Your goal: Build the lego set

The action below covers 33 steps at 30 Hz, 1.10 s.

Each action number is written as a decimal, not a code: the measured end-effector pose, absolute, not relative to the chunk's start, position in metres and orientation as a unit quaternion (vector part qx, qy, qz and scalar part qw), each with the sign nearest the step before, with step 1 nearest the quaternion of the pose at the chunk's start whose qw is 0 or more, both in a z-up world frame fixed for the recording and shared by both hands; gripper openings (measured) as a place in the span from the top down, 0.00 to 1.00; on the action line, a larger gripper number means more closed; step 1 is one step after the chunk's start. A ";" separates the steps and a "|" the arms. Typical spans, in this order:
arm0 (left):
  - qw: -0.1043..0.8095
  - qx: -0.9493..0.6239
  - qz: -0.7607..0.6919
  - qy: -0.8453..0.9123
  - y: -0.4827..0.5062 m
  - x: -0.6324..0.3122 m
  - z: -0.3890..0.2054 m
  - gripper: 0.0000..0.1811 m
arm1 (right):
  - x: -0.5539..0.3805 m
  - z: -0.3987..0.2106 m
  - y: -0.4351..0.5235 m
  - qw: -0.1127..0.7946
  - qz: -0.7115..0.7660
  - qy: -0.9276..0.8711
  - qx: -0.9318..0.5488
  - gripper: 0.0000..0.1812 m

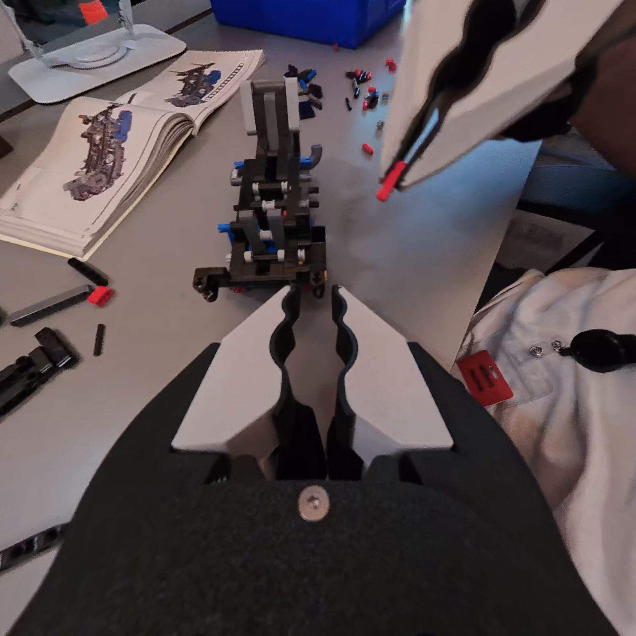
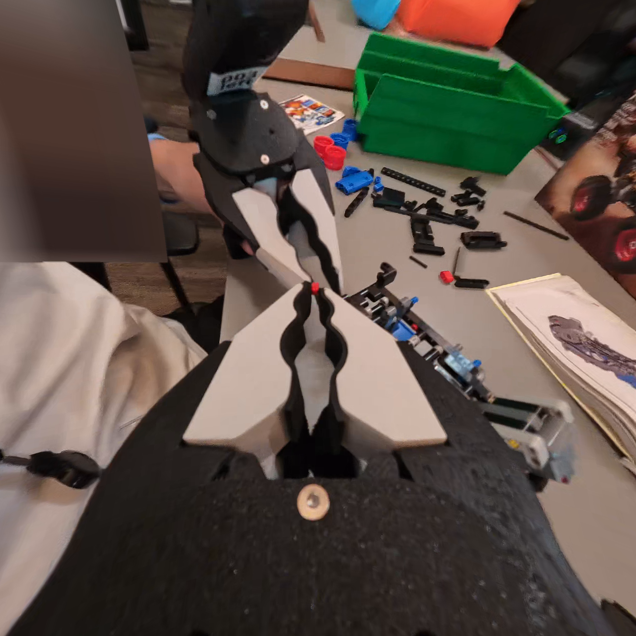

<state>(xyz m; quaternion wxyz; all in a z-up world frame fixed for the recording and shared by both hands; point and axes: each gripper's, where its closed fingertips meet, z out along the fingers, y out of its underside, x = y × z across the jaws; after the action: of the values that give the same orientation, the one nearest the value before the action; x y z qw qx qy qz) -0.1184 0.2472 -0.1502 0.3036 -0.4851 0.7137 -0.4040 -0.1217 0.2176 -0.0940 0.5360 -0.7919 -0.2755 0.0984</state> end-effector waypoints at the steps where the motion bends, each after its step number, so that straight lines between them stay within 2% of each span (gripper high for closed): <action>1: 0.300 -0.482 -0.408 0.715 0.244 -0.117 -0.151 0.92 | -0.119 -0.090 0.223 0.532 0.099 -0.283 -0.792 0.98; 5: 0.310 -0.477 -0.398 0.720 0.245 -0.113 -0.153 0.97 | -0.110 -0.105 0.238 0.445 0.065 -0.363 -0.816 0.98; 12: 0.323 -0.464 -0.407 0.717 0.241 -0.108 -0.148 0.97 | -0.106 -0.125 0.241 0.326 0.065 -0.464 -0.822 0.98; 25: 0.362 -0.420 -0.451 0.699 0.229 -0.096 -0.126 0.97 | -0.100 -0.107 0.233 0.258 0.079 -0.506 -0.819 0.98; 33: 0.383 -0.402 -0.437 0.708 0.225 -0.094 -0.127 0.97 | -0.097 -0.109 0.227 0.174 0.096 -0.532 -0.823 0.99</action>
<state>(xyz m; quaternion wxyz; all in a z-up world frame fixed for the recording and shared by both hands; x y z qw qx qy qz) -0.0941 0.2247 -0.1269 0.3827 -0.4022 0.7078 -0.4368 -0.0974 0.2270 -0.1088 0.1742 -0.8230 -0.5321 0.0962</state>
